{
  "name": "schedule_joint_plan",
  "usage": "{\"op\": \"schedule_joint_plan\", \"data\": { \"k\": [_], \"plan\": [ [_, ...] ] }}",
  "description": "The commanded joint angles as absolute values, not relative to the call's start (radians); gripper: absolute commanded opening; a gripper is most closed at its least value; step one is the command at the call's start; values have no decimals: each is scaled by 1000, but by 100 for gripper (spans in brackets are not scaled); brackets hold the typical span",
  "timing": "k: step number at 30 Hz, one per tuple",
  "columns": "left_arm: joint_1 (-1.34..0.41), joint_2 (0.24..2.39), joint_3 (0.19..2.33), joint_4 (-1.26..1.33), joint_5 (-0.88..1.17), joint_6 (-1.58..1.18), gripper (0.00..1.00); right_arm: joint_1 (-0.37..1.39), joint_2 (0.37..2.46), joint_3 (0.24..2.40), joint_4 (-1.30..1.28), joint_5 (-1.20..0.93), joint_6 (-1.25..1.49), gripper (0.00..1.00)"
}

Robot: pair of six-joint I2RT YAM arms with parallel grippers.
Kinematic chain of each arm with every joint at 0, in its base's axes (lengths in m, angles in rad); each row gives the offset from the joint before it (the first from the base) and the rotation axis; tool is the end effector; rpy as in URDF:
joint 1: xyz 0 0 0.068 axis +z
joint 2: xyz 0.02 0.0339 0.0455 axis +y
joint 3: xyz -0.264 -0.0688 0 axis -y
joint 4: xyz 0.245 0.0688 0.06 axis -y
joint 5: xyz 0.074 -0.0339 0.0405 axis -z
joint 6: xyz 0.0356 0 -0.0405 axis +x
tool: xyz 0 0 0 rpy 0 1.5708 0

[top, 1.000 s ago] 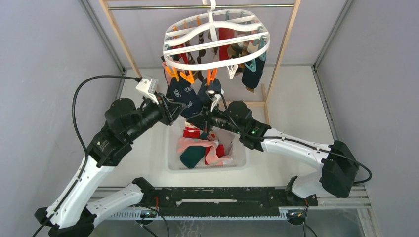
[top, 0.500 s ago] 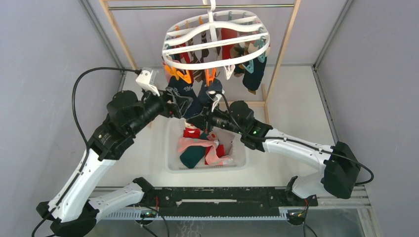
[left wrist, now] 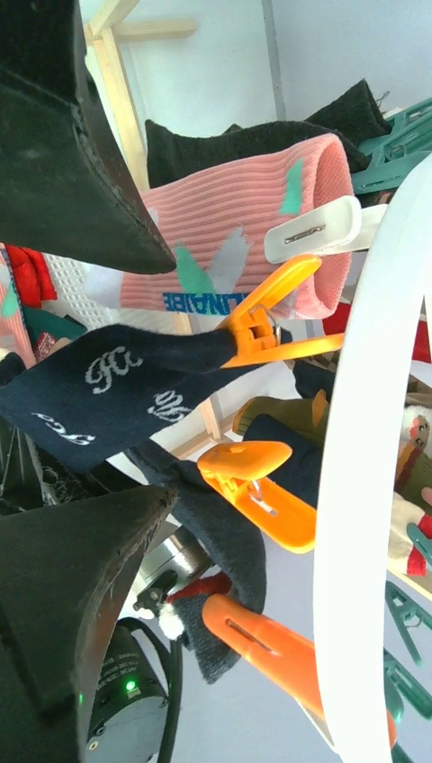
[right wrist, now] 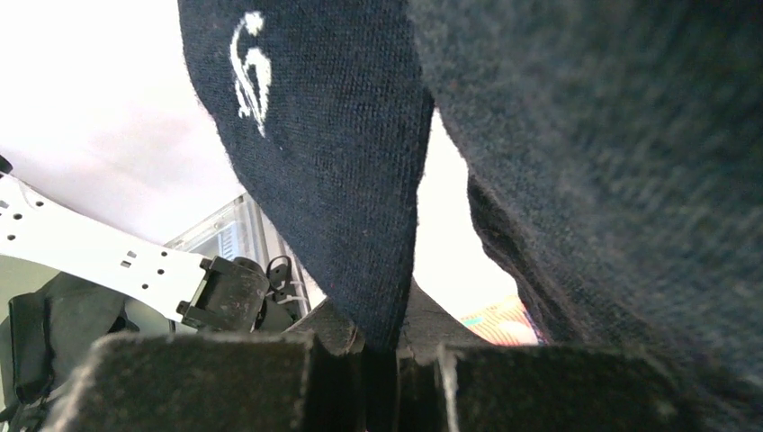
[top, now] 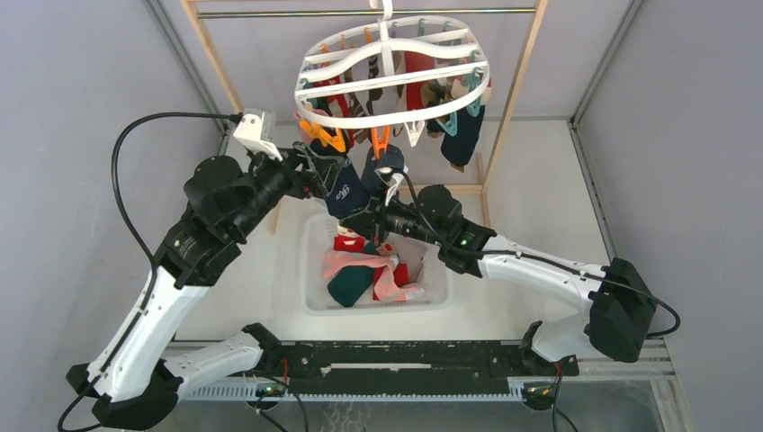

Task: Remove the socks clipped to the hanger
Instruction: Remove the sock from the hanger.

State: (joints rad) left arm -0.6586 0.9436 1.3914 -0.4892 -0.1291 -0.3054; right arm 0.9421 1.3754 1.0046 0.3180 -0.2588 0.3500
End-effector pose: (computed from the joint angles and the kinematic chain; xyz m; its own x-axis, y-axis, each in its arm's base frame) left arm 0.1366 -0.0999 0.4829 -0.1831 -0.2353 -0.9545 0.4720 0.8307 -0.2953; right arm 0.1850 0.2699 0.3339 -0.3488 0.0840 -0.9334 -0.8650 0.3545 0.3551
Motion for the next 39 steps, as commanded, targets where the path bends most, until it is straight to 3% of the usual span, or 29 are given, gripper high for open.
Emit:
{"op": "schedule_joint_plan", "data": {
  "k": [1,15,39],
  "plan": [
    [-651,963,1446,-422,-170,-290,87,940,1348,991,351,-271,366,0],
    [-632,981,1457,-410,-199,-295,66,936,1335,964,361,-273,368,0],
    [-623,1025,1475,-311,-170,-393,61,936,1353,942,385,-289,381,0]
  ]
}}
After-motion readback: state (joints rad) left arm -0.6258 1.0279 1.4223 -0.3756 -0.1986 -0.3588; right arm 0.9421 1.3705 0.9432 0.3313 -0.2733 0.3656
